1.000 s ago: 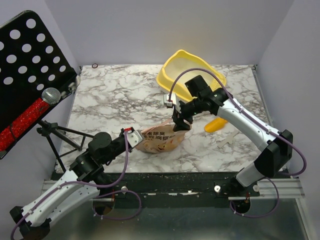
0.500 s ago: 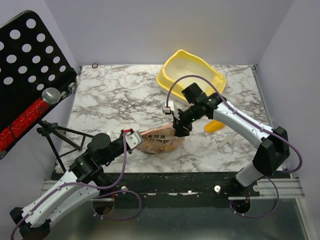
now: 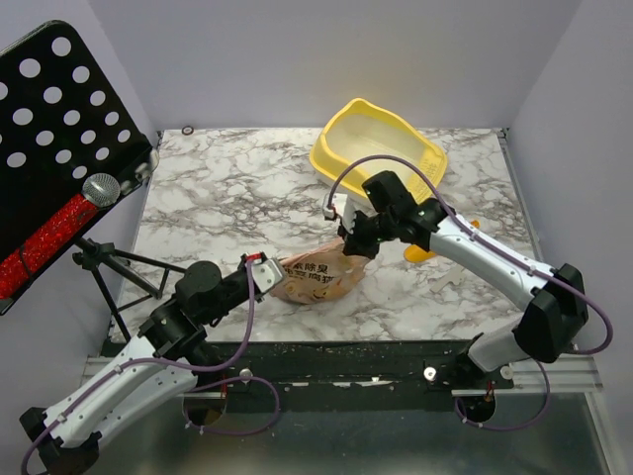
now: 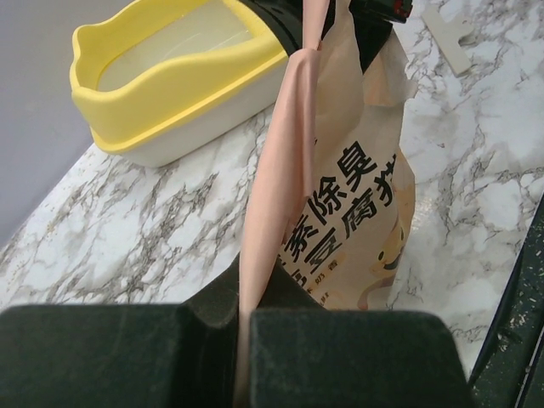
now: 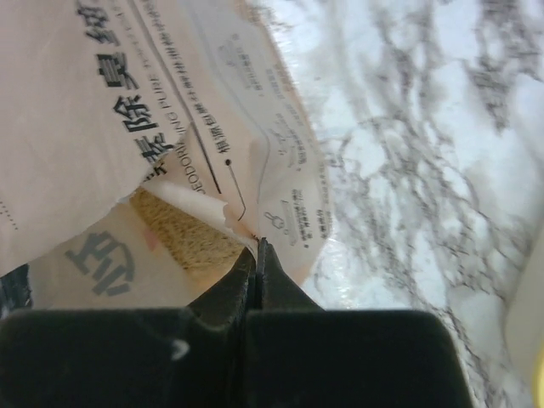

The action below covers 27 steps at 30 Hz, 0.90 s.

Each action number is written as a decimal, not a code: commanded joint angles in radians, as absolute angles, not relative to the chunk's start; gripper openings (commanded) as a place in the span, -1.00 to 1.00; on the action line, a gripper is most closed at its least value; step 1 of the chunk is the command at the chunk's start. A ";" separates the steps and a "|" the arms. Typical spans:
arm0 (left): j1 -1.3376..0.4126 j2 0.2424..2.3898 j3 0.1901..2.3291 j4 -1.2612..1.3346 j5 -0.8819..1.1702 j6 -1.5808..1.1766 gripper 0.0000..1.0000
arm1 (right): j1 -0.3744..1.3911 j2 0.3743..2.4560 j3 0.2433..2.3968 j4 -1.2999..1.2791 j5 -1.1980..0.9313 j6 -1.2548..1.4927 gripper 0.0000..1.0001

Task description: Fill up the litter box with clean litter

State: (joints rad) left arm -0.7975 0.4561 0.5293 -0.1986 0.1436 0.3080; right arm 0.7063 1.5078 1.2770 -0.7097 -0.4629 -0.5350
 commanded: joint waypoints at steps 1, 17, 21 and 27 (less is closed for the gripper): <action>-0.798 0.508 0.615 -0.075 0.111 0.350 -1.00 | 0.703 1.396 1.192 -0.456 -0.189 -0.388 -0.99; -0.743 0.811 0.851 -0.124 0.227 0.683 -1.00 | 0.701 1.229 1.020 -0.216 0.257 -0.117 -0.99; -0.732 0.813 0.767 -0.051 0.209 0.661 -1.00 | 0.703 1.187 0.940 -0.149 0.229 -0.064 -0.99; -0.733 0.804 0.661 0.021 0.178 0.652 -1.00 | 0.703 1.232 0.956 -0.158 0.126 -0.014 -0.99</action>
